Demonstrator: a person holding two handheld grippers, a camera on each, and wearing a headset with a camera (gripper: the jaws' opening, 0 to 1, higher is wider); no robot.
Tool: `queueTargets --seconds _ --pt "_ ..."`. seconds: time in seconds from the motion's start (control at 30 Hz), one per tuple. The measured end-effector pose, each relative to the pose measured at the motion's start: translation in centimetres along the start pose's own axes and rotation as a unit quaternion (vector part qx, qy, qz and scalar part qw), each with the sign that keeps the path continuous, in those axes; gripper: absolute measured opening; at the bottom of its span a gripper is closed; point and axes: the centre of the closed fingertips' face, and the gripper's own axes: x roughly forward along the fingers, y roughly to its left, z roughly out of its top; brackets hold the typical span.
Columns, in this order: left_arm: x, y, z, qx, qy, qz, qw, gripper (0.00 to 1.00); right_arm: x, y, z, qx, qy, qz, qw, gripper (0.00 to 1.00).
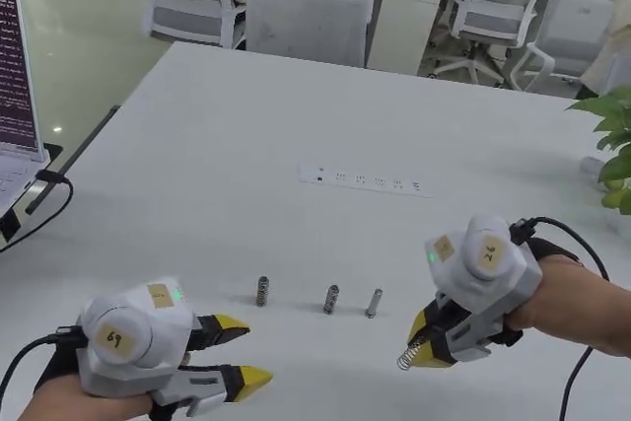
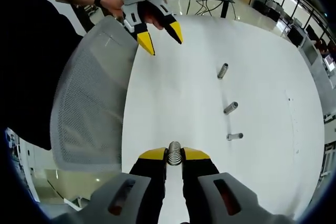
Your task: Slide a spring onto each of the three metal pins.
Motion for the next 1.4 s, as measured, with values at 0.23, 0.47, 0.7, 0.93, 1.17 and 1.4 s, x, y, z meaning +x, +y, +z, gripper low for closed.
queueTargets --seconds 0.23,0.47,0.7,0.93,1.17,1.4 --pt "-1.3 1.0 -1.1 -0.015 0.006 0.022 0.9996 0.33 0.1 -0.7 -0.3 0.004 0.002 -0.003 1.0000 0.08" --pt "-2.0 1.4 -2.6 -0.034 0.015 0.034 0.9987 0.36 0.6 -1.5 -0.6 0.004 0.009 0.001 1.0000 0.08" --pt "-2.5 1.7 -2.9 -0.047 0.013 0.049 0.9976 0.38 0.8 -2.7 -0.8 0.008 0.012 -0.002 0.9999 0.08" --pt "-3.3 2.6 -3.2 -0.054 0.015 0.066 0.9963 0.42 1.0 -4.3 -1.4 0.015 0.019 -0.013 0.9996 0.08" --pt "-4.1 3.5 -3.7 -0.062 0.016 0.082 0.9946 0.45 1.4 -5.6 -1.9 0.023 0.024 -0.019 0.9993 0.08" --pt "-4.5 3.8 -3.9 -0.068 0.017 0.090 0.9935 0.47 1.5 -7.0 -2.0 0.026 0.026 -0.025 0.9990 0.08"
